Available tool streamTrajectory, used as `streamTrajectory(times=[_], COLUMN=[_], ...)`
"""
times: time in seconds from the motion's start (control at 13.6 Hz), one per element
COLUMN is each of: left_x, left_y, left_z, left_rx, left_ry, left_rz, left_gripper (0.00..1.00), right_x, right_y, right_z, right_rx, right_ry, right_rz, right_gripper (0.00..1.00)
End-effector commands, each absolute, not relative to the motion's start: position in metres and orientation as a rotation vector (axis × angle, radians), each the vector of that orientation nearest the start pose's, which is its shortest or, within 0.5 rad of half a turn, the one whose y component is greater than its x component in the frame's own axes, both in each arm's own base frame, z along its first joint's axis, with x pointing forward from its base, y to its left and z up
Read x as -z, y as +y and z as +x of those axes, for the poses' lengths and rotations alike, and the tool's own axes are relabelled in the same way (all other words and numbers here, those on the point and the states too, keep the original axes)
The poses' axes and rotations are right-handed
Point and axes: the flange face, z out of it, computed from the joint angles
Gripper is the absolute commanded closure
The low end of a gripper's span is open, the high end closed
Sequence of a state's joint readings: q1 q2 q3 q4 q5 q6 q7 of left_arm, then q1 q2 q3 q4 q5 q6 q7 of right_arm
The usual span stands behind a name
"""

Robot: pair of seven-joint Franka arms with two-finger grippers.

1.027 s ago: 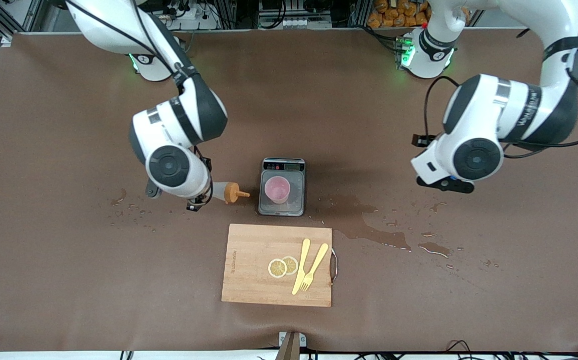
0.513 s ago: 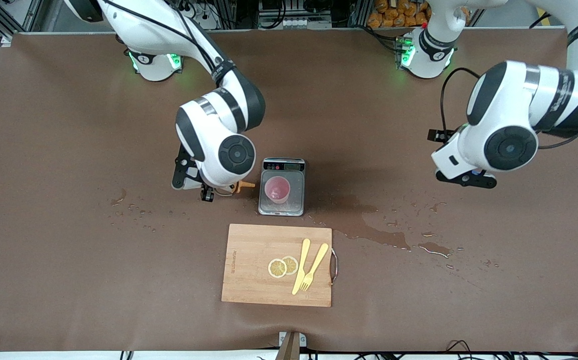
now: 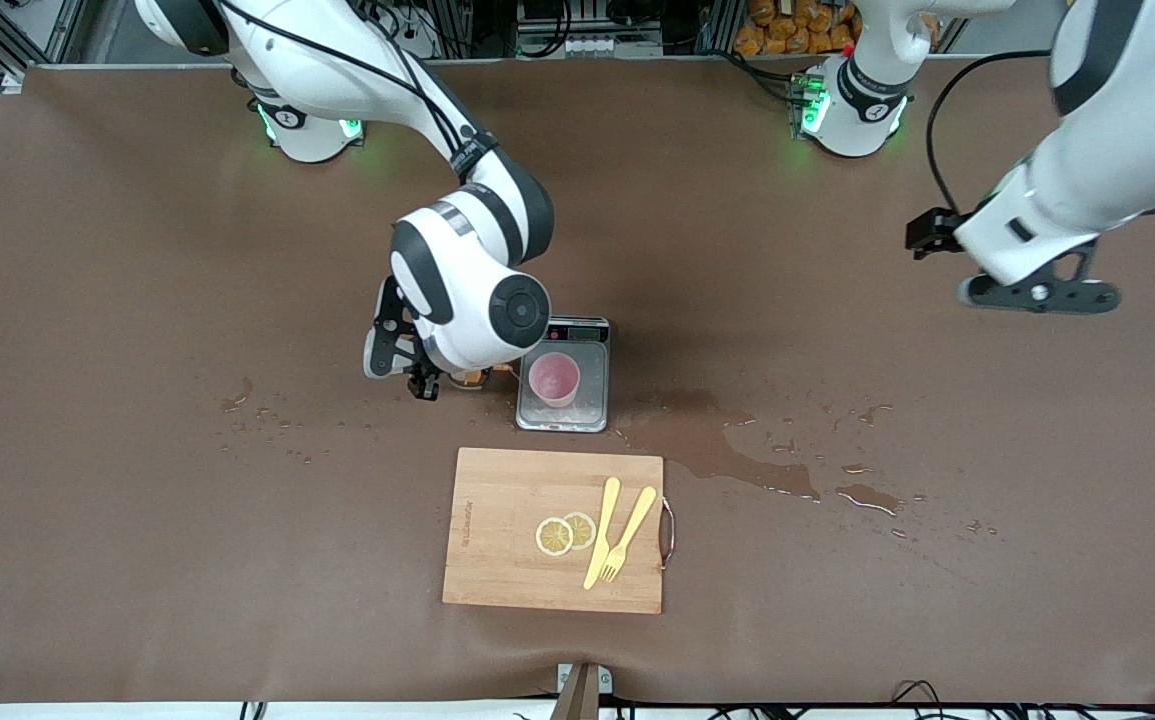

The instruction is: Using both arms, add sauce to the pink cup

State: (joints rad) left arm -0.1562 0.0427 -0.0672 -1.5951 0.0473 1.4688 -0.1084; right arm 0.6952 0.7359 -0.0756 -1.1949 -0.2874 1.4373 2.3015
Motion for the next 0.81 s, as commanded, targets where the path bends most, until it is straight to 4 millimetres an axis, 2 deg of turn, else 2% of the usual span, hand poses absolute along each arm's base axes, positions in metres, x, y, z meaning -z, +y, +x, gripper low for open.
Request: streamTrajectory(times=[0.0,0.07,0.22,0.29,0.44,0.59,0.66,0.73], left_x=[-0.606,-0.613,-0.629,-0.633,-0.631,-0.633,-0.637,-0.637], left_y=[-0.11,-0.109,-0.103,-0.101,-0.104,-0.103,-0.103,-0.103], left_z=[0.537,0.537,0.538,0.539,0.538,0.537,0.533,0.529], left_rx=[-0.065,-0.02,0.049,0.06,0.042,0.047,0.04,0.01], left_ry=[0.168,0.165,0.158,0.224,0.336,0.336,0.322,0.302], left_rz=[-3.102,-3.106,-3.111,-3.107,-3.094,-3.094,-3.096,-3.096], left_gripper=[0.0,0.0,0.0,0.0,0.0,0.0,0.0,0.0], right_x=[-0.337,-0.336,-0.34,-0.342,-0.349,-0.352,-0.358,-0.36], right_y=[0.388,0.385,0.385,0.384,0.378,0.376,0.369,0.351], right_z=[0.578,0.58,0.583,0.585,0.592,0.594,0.598,0.61], right_rx=[-0.437,-0.429,-0.415,-0.401,-0.353,-0.35,-0.317,-0.227], right_ry=[-1.902,-1.908,-1.924,-1.937,-1.98,-1.983,-2.006,-2.065], right_rz=[1.754,1.751,1.757,1.76,1.755,1.764,1.76,1.739], right_gripper=[0.73,0.73,0.82,0.83,0.84,0.87,0.87,0.87])
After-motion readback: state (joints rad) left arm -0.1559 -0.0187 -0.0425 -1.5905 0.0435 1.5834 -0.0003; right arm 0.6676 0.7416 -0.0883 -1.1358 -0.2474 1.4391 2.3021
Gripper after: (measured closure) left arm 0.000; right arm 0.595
